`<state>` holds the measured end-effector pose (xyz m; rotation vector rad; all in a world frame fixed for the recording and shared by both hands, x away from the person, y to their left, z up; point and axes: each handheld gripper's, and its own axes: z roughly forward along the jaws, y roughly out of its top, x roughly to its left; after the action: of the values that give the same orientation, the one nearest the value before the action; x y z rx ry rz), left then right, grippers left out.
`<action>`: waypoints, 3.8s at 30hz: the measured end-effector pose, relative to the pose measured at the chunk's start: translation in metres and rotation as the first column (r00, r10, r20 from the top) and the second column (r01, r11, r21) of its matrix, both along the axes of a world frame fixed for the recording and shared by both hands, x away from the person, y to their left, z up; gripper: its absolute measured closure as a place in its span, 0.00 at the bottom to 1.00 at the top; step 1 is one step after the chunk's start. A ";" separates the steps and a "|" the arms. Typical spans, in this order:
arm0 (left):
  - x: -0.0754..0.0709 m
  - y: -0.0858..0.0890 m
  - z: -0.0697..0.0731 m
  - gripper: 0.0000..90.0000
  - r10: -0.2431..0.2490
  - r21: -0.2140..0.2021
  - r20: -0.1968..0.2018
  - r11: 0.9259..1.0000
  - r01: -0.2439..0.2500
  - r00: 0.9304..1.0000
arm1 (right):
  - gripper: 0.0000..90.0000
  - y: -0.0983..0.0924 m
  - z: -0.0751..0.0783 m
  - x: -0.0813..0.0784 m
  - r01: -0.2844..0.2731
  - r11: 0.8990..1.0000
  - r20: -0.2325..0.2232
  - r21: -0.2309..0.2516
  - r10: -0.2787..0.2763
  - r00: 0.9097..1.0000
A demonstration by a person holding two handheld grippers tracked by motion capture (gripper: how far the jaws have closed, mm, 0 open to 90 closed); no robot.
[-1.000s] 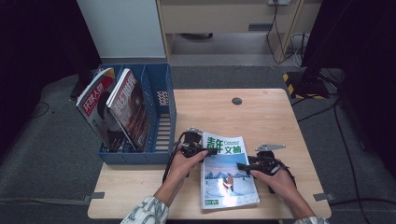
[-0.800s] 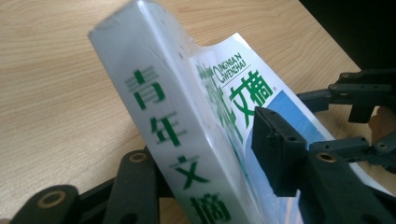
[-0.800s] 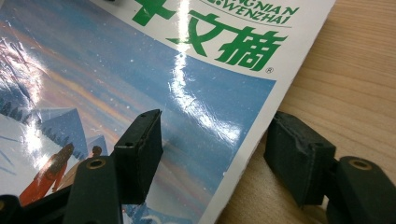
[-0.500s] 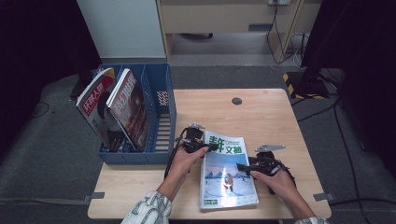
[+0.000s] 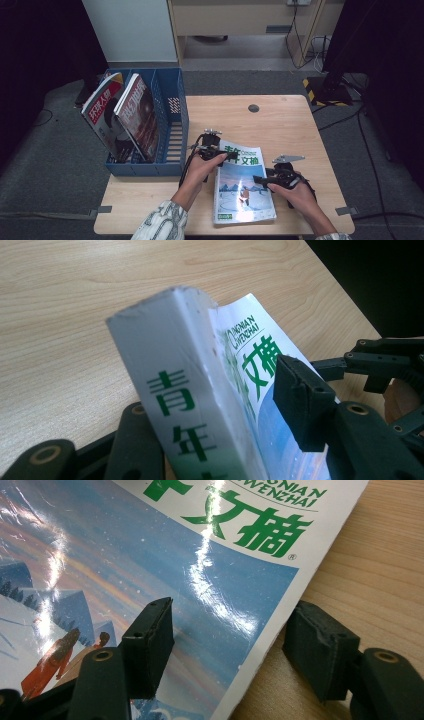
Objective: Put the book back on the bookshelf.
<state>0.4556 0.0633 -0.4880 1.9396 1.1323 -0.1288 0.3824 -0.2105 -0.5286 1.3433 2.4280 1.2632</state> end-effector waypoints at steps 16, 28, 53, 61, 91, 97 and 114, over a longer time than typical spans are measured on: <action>0.011 -0.001 -0.009 0.58 -0.053 -0.016 -0.094 0.999 0.051 0.994 | 0.41 0.007 0.002 -0.002 -0.074 0.997 0.041 -0.032 0.075 0.996; 0.009 0.004 -0.007 0.76 -0.015 -0.037 -0.143 0.999 0.009 0.990 | 0.40 0.008 0.003 -0.003 -0.089 0.995 0.064 -0.048 0.092 0.994; -0.013 -0.001 0.039 0.80 -0.081 -0.059 -0.038 0.995 0.079 0.996 | 0.39 -0.052 0.010 0.012 0.182 0.977 0.141 -0.113 -0.166 0.976; -0.016 0.004 0.054 0.81 -0.092 -0.112 -0.026 0.990 0.089 0.995 | 0.39 -0.051 0.008 0.013 0.179 0.975 0.136 -0.131 -0.161 0.978; -0.016 0.018 0.121 0.81 -0.052 -0.169 0.092 0.983 0.067 0.994 | 0.38 -0.050 0.006 0.013 0.180 0.966 0.160 -0.183 -0.152 0.975; -0.015 0.020 0.131 0.81 -0.028 -0.182 0.129 0.982 0.051 0.991 | 0.38 -0.049 0.006 0.013 0.178 0.965 0.166 -0.195 -0.146 0.975; -0.010 0.032 0.147 0.81 0.039 -0.184 0.173 0.983 -0.007 0.984 | 0.34 -0.052 0.006 0.014 0.204 0.956 0.180 -0.211 -0.167 0.969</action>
<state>0.4451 0.0956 -0.3412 1.7383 0.9900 -0.0460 0.3965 -0.2621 -0.5228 1.3150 2.1995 0.9721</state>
